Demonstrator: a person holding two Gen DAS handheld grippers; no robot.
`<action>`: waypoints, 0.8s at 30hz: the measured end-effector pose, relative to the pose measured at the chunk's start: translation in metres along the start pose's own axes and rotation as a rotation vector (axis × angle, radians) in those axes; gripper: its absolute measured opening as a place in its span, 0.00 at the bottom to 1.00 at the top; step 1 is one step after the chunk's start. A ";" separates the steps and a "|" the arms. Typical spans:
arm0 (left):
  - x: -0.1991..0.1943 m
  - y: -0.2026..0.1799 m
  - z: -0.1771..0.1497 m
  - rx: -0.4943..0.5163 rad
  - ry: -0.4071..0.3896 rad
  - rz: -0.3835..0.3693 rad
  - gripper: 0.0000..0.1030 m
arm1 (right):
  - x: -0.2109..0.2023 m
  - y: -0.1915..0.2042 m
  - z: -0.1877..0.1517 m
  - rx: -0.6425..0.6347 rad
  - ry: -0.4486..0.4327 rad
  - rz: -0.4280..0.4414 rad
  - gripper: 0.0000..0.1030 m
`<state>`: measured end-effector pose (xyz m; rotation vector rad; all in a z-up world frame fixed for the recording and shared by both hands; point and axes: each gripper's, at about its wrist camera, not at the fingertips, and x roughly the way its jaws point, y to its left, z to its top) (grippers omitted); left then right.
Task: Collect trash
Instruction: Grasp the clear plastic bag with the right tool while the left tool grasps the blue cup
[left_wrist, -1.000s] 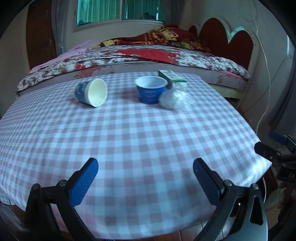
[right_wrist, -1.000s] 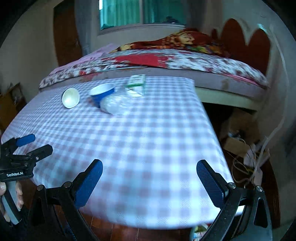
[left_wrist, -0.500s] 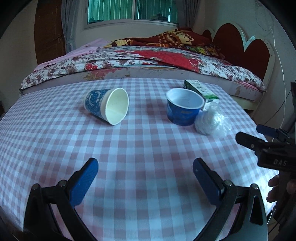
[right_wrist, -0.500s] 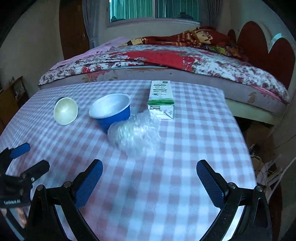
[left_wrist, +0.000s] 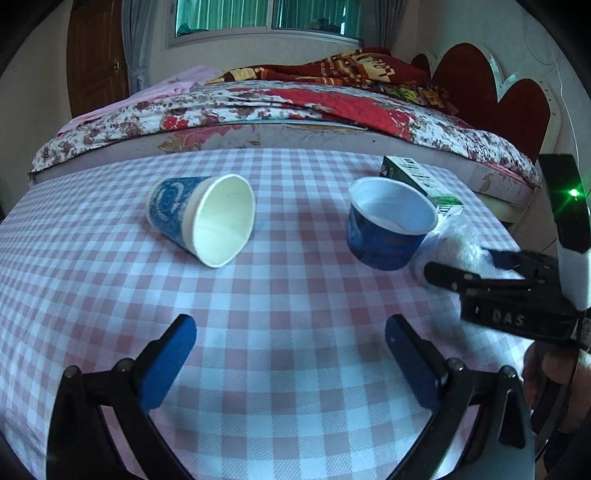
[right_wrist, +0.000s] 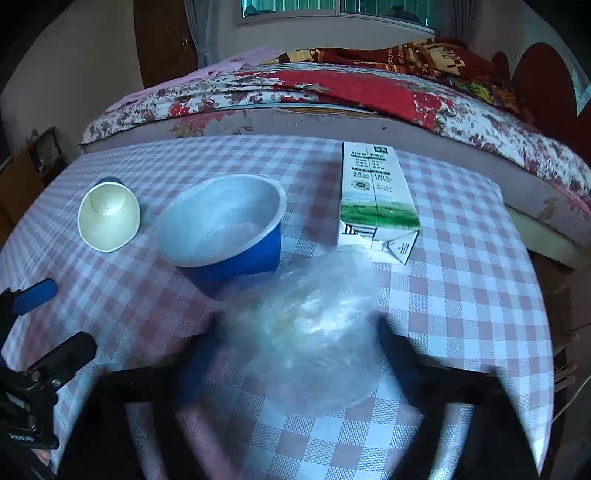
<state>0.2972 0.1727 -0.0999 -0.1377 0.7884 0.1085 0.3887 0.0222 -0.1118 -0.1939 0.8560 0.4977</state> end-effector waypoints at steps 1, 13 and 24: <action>0.000 -0.003 0.001 0.004 -0.001 -0.003 0.99 | -0.003 -0.002 -0.002 0.003 -0.006 0.001 0.54; 0.028 -0.057 0.037 0.063 -0.002 -0.053 0.99 | -0.027 -0.050 -0.004 0.073 -0.061 -0.068 0.51; 0.069 -0.078 0.059 0.078 0.021 -0.029 0.99 | -0.012 -0.081 0.004 0.117 -0.048 -0.079 0.51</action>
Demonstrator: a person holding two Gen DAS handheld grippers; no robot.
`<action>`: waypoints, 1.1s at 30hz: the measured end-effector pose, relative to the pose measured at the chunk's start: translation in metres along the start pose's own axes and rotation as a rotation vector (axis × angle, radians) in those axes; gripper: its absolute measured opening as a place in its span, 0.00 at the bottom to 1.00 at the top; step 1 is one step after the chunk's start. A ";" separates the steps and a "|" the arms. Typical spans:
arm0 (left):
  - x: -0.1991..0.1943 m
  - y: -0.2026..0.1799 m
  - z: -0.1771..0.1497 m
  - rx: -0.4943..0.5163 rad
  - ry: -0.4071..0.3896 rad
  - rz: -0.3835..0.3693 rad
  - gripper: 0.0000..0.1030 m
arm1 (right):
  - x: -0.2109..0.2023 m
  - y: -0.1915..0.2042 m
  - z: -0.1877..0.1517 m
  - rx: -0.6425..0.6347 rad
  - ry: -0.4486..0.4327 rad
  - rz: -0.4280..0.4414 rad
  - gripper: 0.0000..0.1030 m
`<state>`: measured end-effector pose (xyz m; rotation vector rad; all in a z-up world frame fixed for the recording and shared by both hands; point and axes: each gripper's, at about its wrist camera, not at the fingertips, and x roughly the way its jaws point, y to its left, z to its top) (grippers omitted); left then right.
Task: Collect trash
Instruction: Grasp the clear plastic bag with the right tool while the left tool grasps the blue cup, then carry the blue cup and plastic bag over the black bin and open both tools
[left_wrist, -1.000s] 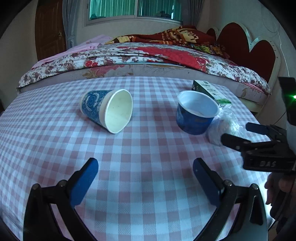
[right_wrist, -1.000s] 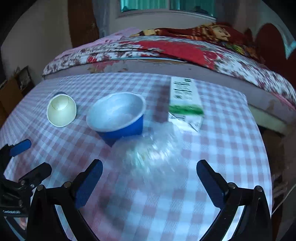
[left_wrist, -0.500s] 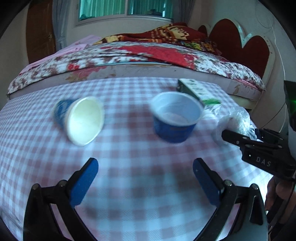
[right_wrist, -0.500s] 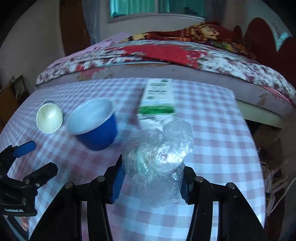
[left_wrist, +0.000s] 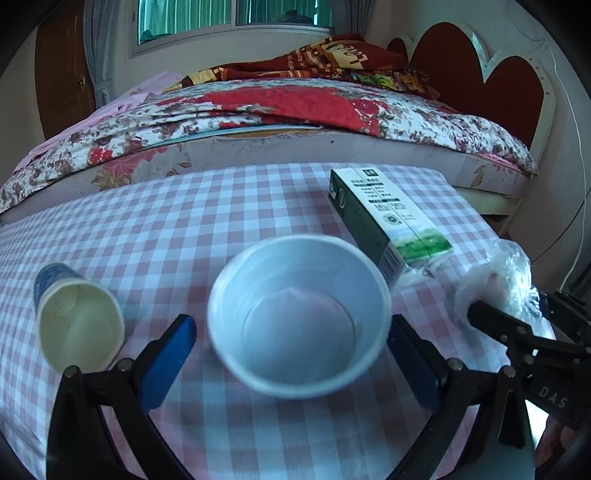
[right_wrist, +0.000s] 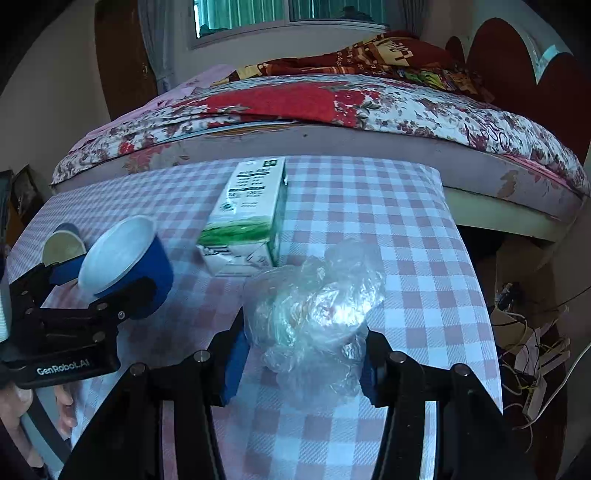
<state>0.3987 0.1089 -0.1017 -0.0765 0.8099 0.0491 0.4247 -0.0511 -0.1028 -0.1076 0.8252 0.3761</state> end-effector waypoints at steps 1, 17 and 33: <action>0.002 -0.001 0.001 0.002 0.003 0.002 0.97 | 0.001 -0.001 0.001 0.002 -0.001 -0.001 0.51; -0.001 -0.010 0.003 0.039 0.009 -0.009 0.74 | -0.007 -0.014 0.008 0.029 -0.012 0.004 0.51; -0.057 -0.017 -0.015 0.049 -0.034 -0.014 0.74 | -0.075 -0.008 -0.010 0.016 -0.070 0.004 0.51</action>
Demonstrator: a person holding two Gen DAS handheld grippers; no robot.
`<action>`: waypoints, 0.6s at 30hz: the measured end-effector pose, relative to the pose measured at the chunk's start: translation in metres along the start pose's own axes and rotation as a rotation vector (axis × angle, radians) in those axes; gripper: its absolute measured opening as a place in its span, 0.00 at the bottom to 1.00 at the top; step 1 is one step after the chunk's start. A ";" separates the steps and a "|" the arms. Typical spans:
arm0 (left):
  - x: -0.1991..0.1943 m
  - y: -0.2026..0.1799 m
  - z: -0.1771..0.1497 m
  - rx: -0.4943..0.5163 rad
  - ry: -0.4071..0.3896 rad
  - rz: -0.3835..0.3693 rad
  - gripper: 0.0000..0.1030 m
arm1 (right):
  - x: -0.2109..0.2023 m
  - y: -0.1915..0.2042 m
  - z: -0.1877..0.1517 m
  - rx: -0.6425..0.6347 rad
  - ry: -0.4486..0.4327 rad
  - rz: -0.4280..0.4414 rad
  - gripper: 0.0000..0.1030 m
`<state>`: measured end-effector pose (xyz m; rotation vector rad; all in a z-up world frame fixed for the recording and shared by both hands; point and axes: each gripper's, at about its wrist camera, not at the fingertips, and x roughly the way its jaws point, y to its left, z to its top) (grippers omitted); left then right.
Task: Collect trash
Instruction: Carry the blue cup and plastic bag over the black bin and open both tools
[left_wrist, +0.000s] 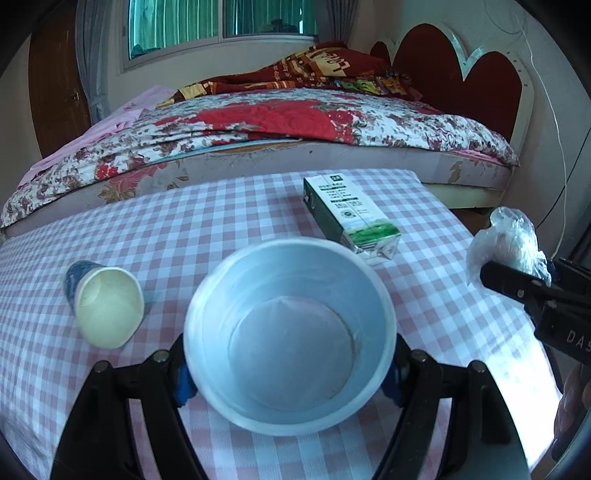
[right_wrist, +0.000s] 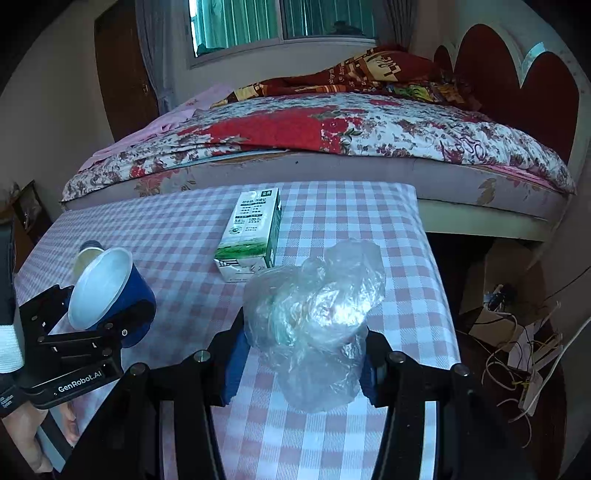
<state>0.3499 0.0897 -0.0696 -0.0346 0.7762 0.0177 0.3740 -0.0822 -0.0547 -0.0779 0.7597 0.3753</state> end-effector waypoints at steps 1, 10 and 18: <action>-0.005 -0.001 -0.001 0.001 -0.003 -0.003 0.74 | -0.005 0.001 -0.001 -0.002 -0.004 0.000 0.51; -0.048 -0.014 -0.020 0.025 -0.036 -0.023 0.74 | -0.062 0.007 -0.027 -0.018 -0.049 0.001 0.51; -0.091 -0.036 -0.044 0.073 -0.069 -0.063 0.74 | -0.116 0.002 -0.065 -0.005 -0.083 -0.014 0.51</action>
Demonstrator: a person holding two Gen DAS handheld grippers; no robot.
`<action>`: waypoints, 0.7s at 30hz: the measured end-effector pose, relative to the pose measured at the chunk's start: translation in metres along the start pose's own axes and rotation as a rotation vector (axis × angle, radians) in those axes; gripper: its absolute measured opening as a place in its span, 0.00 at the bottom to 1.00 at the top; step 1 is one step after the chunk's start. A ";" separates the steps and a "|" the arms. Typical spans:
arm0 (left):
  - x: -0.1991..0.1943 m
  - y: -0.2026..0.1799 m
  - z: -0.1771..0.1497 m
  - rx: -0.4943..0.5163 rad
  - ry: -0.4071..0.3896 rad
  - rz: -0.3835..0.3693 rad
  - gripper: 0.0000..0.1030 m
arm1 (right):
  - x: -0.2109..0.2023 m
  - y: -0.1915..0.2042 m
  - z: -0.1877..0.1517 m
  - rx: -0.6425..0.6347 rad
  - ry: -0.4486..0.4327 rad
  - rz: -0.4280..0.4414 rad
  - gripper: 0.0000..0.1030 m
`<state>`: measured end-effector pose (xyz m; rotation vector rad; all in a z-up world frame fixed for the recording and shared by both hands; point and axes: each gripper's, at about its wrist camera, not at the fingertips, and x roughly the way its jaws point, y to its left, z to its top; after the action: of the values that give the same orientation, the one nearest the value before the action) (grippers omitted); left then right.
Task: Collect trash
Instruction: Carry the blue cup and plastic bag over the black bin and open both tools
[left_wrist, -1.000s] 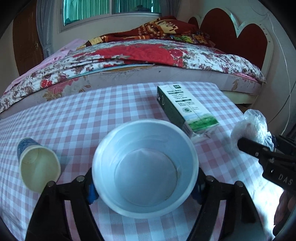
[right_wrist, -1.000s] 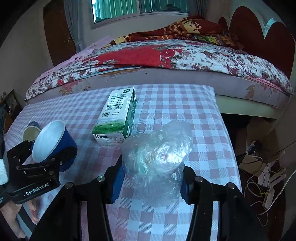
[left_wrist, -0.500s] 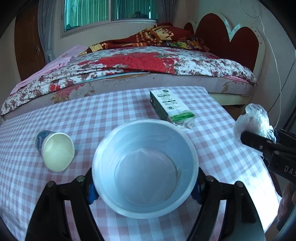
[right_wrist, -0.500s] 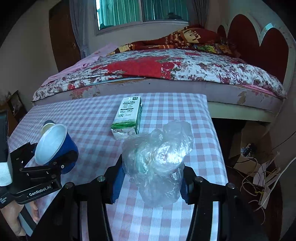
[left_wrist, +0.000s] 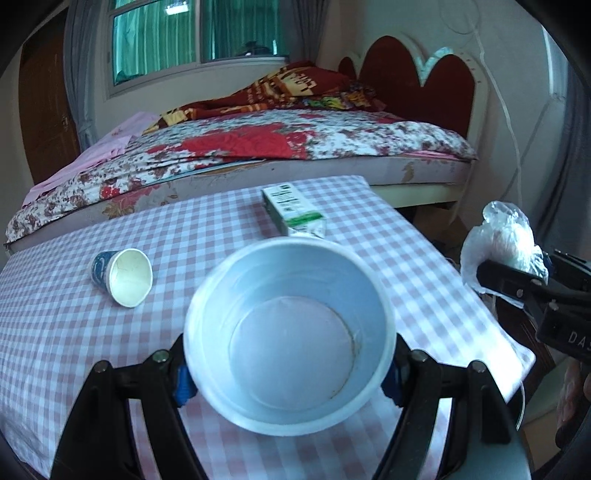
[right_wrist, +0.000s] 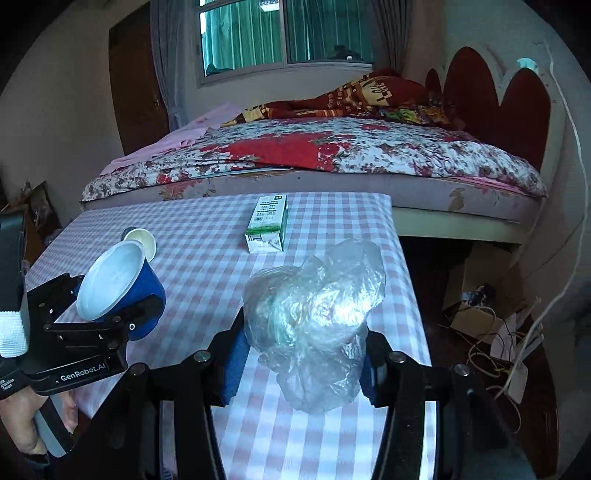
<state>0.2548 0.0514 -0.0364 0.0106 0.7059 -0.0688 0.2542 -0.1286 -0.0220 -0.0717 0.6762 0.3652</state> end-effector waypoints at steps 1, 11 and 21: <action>-0.004 -0.004 -0.002 0.006 -0.001 -0.006 0.74 | -0.005 -0.001 -0.003 0.005 -0.003 0.000 0.51; -0.044 -0.046 -0.026 0.056 -0.035 -0.067 0.74 | -0.064 -0.021 -0.045 0.046 -0.038 -0.042 0.51; -0.062 -0.114 -0.043 0.138 -0.040 -0.184 0.74 | -0.117 -0.068 -0.083 0.131 -0.062 -0.121 0.51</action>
<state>0.1721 -0.0572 -0.0271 0.0764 0.6593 -0.2931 0.1448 -0.2431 -0.0175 0.0230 0.6295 0.2060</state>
